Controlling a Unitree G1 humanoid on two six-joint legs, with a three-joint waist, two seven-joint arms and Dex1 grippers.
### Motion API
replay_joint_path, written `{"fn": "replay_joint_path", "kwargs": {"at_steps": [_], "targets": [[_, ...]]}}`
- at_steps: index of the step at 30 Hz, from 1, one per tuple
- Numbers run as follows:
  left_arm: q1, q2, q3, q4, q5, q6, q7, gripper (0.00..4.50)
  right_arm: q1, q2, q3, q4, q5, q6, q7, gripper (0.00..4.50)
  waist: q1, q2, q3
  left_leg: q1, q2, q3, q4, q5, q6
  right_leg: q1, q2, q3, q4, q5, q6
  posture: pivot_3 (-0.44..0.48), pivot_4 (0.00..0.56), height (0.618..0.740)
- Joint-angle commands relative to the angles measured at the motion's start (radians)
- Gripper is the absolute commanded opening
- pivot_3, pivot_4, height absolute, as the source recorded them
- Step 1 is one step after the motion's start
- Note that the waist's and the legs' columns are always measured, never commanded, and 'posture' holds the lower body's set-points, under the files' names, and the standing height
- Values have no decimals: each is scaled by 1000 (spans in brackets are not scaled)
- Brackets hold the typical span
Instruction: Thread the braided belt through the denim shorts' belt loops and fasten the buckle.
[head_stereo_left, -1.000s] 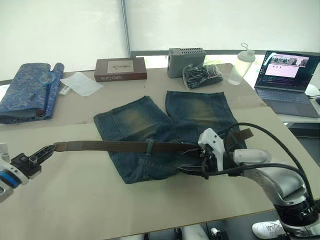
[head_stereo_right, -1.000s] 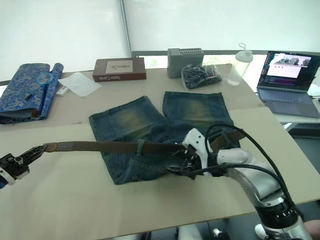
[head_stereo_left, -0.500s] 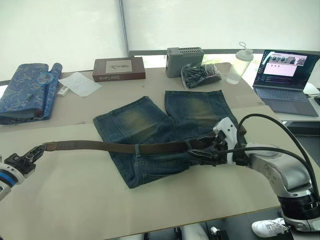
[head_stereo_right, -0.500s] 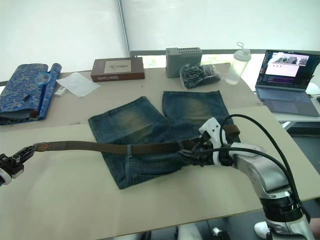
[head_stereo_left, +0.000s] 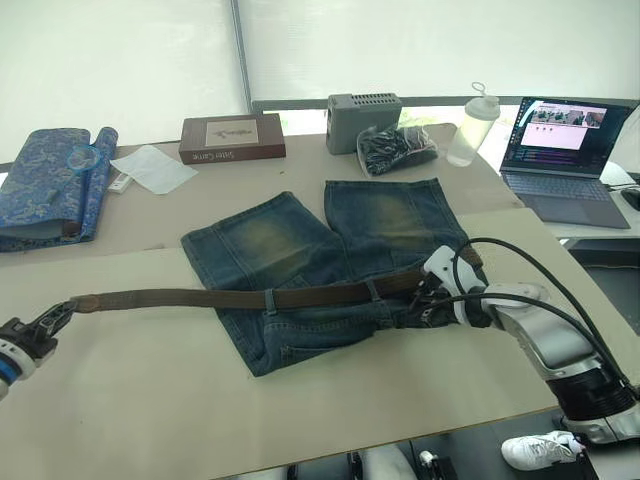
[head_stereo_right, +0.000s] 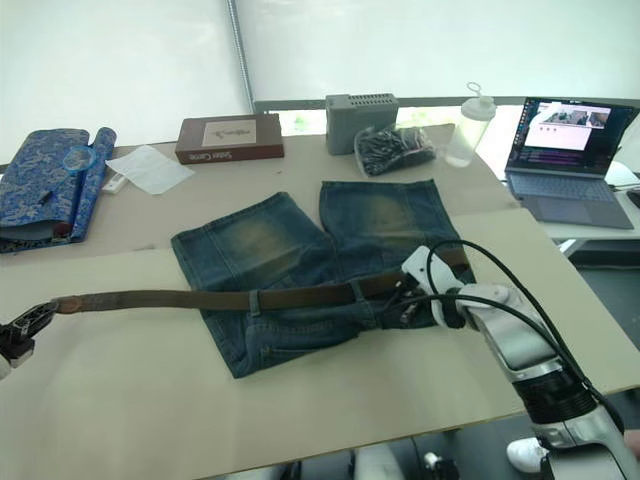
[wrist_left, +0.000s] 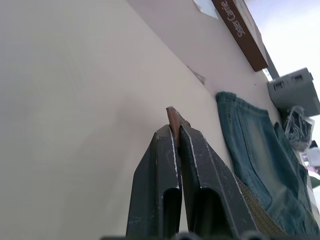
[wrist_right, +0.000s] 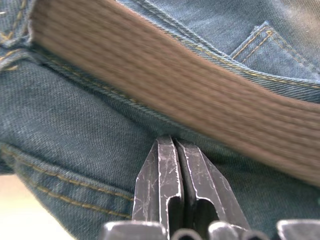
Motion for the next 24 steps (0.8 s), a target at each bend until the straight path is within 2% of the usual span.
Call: {"fn": "replay_joint_path", "kwargs": {"at_steps": [1,7,12,19,22,24], "targets": [[5,48,66,13,6,-40,-29,0,6,11,-11,7,-17,-7,-6,48,2,-2,-1,0,0,0,0,0,0,0,0,0,0,0,0,0,150,740],[6,43,107,-12,-26,9,-50,0,28,9,-71,-34,25,-5,30,48,4,-2,-1,0,0,1,0,0,0,0,0,0,0,0,0,0,150,740],[55,32,95,-117,-94,146,-113,0,46,3,-85,-73,53,8,62,48,3,-2,-1,-1,0,1,0,-1,1,-1,0,0,0,0,0,0,150,740],[15,135,76,57,63,-18,-97,0,60,3,-85,-70,36,6,53,48,3,-2,-1,0,0,2,0,0,1,-1,0,0,1,0,0,0,150,740],[49,142,-53,-15,140,-53,-181,0,69,14,-109,-102,79,-2,77,48,4,-1,-1,0,0,3,0,-1,1,-1,0,0,1,0,0,0,150,740],[77,137,-96,-57,171,-84,-227,0,74,17,-133,-128,117,-3,97,48,5,-1,-1,0,0,4,0,-1,2,-1,-1,0,1,0,0,0,150,740]]}}
